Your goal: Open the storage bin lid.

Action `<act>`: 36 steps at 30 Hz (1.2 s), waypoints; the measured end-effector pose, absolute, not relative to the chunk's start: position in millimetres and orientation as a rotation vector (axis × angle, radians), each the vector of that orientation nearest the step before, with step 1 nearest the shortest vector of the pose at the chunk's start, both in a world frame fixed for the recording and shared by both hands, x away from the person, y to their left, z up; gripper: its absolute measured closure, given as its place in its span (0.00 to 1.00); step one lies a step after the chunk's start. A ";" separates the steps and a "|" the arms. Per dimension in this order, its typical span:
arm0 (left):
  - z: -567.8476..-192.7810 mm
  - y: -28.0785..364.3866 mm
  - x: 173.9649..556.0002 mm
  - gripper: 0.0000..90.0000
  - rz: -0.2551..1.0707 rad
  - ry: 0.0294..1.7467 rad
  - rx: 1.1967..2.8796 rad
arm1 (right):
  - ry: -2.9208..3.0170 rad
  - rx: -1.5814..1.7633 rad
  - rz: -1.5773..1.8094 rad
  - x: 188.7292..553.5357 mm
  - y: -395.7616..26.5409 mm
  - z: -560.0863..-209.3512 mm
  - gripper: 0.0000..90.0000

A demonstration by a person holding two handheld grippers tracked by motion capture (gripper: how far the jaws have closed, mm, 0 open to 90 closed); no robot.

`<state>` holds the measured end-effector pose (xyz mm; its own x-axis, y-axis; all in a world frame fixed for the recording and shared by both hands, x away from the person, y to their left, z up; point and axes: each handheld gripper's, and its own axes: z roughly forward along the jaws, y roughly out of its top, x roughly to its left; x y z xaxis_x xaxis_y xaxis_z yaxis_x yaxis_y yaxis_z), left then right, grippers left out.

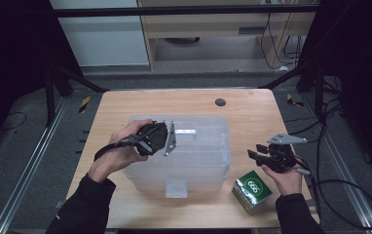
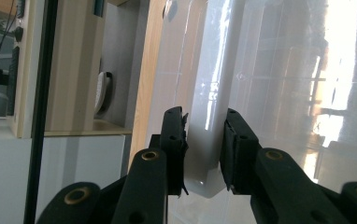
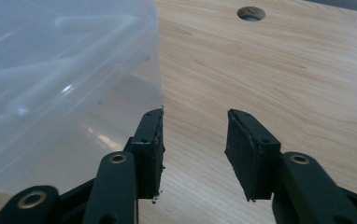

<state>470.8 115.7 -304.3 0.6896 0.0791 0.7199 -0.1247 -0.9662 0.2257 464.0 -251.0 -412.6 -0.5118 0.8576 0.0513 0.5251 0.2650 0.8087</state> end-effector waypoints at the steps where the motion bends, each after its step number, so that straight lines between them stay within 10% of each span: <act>1: -304.3 115.9 471.1 0.80 1.143 -0.034 2.638 | 2.149 1.238 1.141 462.9 -249.0 -410.6 0.66; 36: -286.2 116.4 494.3 0.78 1.141 0.090 2.590 | 2.248 1.123 1.368 437.3 -236.5 -399.7 1.00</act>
